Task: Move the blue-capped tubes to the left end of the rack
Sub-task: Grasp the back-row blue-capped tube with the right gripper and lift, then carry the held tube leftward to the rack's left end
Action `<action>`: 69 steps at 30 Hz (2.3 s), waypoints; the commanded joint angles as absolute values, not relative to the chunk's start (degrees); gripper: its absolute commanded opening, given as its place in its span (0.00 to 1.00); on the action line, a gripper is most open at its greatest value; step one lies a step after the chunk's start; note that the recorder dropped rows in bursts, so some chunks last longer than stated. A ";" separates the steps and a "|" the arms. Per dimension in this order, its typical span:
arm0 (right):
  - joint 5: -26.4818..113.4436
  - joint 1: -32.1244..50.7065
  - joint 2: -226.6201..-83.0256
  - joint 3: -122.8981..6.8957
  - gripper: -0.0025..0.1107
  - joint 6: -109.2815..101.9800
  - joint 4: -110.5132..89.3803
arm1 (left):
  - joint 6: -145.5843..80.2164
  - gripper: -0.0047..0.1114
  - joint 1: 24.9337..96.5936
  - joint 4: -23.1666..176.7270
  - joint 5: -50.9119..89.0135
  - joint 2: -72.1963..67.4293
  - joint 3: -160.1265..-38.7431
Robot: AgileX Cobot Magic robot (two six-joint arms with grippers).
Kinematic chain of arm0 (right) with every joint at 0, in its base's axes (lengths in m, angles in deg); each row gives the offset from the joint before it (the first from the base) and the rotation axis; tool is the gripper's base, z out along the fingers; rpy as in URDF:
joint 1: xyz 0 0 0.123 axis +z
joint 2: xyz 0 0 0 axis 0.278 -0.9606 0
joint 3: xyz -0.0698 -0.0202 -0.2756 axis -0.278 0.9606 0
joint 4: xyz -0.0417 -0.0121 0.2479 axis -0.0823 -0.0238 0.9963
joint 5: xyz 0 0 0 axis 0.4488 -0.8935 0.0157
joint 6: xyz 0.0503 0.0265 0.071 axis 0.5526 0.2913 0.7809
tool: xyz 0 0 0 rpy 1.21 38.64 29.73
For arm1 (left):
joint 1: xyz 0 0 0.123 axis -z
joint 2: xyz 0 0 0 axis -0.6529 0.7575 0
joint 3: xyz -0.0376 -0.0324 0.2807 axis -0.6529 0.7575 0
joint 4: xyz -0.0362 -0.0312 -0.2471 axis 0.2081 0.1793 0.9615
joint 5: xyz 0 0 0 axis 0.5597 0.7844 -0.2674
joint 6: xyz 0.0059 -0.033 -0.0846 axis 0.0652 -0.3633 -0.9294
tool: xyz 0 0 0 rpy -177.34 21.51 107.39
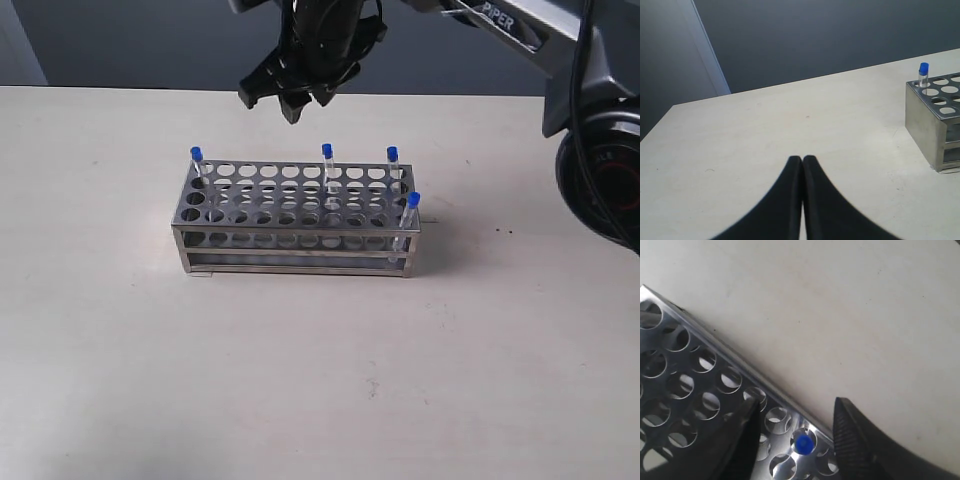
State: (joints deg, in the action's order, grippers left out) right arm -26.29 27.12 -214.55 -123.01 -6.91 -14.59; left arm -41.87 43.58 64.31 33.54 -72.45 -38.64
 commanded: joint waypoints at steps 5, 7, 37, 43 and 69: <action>-26.48 25.85 -216.46 -123.07 0.42 -5.74 -14.03 | -42.07 0.04 43.92 64.11 32.80 -72.20 -38.74; -26.48 25.85 -216.57 -122.85 0.42 -5.01 -14.60 | -42.07 0.04 43.92 64.11 32.80 -72.20 -38.74; -26.48 26.38 -213.26 -115.06 0.02 -5.71 -19.05 | -42.07 0.04 43.92 64.11 32.80 -72.20 -38.74; -26.48 27.60 -207.85 -115.06 0.02 -5.89 -18.67 | -42.07 0.04 43.92 64.11 32.80 -72.20 -38.74; -13.85 33.15 -211.23 -115.16 0.02 -22.62 0.08 | -42.07 0.04 43.92 64.11 32.80 -72.20 -38.74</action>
